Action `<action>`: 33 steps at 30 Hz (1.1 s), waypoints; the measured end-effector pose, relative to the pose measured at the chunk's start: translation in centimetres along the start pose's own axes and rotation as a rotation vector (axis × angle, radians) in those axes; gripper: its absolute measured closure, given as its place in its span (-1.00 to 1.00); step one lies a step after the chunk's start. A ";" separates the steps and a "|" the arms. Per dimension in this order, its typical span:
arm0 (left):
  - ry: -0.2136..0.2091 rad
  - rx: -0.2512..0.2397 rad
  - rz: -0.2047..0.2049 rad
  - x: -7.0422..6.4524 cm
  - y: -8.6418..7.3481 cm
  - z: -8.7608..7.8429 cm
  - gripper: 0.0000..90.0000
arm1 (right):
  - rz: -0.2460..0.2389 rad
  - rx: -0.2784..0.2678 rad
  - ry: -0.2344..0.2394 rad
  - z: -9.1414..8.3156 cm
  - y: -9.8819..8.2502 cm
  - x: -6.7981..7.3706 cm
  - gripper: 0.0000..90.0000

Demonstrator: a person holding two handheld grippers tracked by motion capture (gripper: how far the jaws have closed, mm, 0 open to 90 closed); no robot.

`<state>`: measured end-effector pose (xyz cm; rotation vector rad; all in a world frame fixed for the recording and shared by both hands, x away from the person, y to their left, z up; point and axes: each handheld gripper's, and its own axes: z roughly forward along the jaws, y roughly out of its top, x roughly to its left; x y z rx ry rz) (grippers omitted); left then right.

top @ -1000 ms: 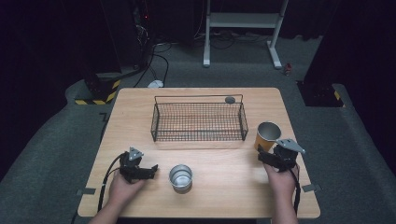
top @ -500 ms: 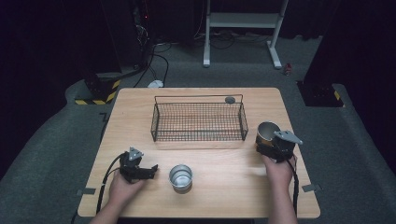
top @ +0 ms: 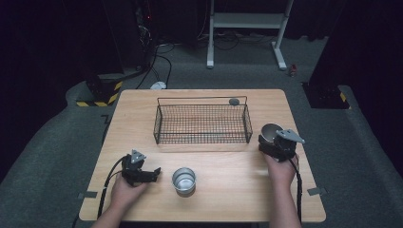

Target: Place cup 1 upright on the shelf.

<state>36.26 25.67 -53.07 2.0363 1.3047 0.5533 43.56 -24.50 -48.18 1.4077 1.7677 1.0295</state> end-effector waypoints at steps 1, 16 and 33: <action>0.001 0.000 -0.001 0.0 0.0 0.0 -0.97 | -0.002 0.003 0.002 -0.1 0.0 0.0 -0.69; 0.001 0.000 -0.001 0.0 0.0 0.0 -0.97 | -0.025 -0.031 0.008 -2.2 0.4 0.9 -0.69; 0.001 0.002 0.001 0.0 0.0 0.0 -0.97 | -0.050 -0.073 0.063 -4.9 0.2 3.0 -0.69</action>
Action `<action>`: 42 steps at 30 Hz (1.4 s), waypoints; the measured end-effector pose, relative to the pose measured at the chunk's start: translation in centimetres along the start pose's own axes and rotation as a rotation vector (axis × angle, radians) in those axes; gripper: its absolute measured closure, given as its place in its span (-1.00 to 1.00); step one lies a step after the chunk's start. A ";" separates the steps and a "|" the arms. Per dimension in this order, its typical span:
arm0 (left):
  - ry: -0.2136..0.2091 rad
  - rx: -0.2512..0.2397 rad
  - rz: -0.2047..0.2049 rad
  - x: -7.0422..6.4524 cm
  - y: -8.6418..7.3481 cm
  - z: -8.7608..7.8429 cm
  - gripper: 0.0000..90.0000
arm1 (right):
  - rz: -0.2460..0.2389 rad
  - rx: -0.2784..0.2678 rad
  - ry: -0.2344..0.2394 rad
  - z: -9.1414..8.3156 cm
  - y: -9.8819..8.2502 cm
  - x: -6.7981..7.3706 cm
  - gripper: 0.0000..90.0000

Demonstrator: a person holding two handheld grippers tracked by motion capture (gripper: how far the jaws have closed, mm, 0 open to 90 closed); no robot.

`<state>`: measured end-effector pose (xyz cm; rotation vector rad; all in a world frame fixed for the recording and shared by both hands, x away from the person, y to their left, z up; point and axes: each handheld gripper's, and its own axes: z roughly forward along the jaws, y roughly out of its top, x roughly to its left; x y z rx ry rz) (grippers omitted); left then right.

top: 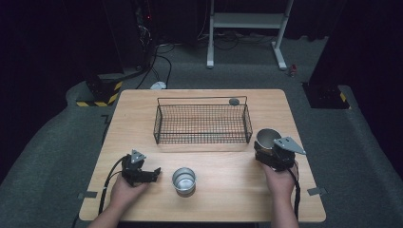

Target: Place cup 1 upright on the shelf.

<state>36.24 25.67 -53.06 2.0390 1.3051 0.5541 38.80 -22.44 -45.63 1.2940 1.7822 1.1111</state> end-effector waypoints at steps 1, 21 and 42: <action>0.000 0.000 0.000 0.0 0.0 0.0 -0.97 | 0.000 0.000 0.000 0.0 0.0 0.0 -0.69; -0.003 0.001 -0.002 0.0 0.0 0.0 -0.99 | -0.026 0.000 0.062 0.0 -0.5 3.0 -0.69; -0.004 0.001 -0.002 0.0 0.0 0.0 -0.99 | -0.068 -0.005 0.132 0.4 -0.2 6.3 -0.69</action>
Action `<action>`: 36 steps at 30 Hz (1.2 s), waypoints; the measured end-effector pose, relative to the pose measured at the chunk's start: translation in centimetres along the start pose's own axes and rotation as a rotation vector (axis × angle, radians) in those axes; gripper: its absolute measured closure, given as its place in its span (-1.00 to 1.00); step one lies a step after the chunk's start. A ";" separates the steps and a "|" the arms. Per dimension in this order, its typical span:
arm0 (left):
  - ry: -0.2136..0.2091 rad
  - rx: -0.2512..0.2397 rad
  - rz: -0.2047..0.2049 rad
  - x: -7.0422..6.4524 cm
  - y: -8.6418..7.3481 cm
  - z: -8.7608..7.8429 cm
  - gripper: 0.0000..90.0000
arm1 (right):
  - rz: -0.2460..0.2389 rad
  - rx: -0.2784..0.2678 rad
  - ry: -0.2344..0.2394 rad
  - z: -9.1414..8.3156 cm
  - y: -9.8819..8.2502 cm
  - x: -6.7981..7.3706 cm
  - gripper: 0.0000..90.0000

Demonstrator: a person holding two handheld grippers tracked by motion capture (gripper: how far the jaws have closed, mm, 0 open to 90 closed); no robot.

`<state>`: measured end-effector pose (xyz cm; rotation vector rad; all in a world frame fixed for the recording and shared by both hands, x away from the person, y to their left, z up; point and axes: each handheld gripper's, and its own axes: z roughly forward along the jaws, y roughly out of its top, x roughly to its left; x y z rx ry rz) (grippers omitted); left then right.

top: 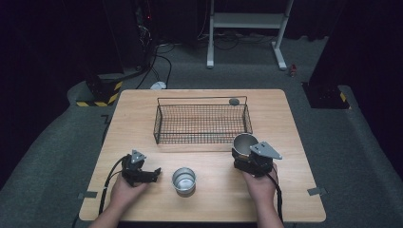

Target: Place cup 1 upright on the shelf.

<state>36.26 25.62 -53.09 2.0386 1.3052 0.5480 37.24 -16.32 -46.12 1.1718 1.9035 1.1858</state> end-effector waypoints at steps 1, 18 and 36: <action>0.000 0.000 0.000 0.0 0.0 0.0 -0.99 | 0.000 0.000 0.000 0.0 0.0 0.0 -0.69; 0.001 0.005 0.005 0.0 0.1 0.0 -1.00 | -0.009 -0.022 0.023 0.3 0.5 1.4 -0.70; -0.002 0.000 0.009 -0.1 -0.1 -0.2 -0.97 | 0.003 -0.067 0.033 0.3 2.8 2.5 -0.70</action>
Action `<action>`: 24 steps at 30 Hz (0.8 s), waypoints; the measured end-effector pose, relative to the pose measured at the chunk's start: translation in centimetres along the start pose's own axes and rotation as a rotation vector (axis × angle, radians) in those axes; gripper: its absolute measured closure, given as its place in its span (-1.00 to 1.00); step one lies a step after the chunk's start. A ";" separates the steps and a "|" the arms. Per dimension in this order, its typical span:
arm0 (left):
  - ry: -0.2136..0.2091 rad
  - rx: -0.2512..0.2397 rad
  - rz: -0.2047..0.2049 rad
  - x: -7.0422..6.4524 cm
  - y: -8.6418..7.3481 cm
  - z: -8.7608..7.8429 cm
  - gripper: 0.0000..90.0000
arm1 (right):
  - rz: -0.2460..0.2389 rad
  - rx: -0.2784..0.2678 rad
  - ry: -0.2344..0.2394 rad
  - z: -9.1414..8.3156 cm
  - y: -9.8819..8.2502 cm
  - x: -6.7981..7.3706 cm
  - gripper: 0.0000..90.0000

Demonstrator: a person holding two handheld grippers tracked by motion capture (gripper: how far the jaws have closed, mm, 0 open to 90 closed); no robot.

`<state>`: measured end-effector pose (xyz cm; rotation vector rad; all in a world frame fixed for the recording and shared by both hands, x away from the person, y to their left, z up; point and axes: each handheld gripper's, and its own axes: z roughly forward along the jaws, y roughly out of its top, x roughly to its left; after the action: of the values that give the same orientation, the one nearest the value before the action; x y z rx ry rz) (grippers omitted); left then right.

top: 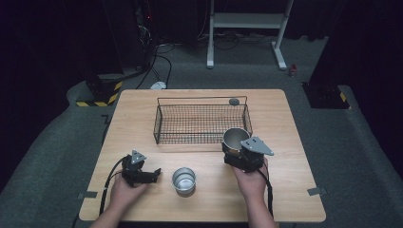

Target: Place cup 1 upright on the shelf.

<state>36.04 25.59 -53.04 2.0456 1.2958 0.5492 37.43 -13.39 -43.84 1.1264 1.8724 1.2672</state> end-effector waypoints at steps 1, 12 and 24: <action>0.000 0.001 0.002 0.0 0.0 0.0 -0.97 | 0.002 0.002 0.002 0.0 0.1 0.0 -0.70; 0.000 0.002 0.002 0.0 0.0 0.0 -0.97 | 0.008 -0.015 0.024 0.3 1.5 0.1 -0.70; -0.001 0.000 0.002 0.0 0.0 0.0 -0.97 | 0.034 -0.029 0.018 0.4 3.4 -0.2 -0.70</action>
<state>36.04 25.58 -53.03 2.0474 1.2938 0.5489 38.88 -12.78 -40.80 1.1396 1.8495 1.3236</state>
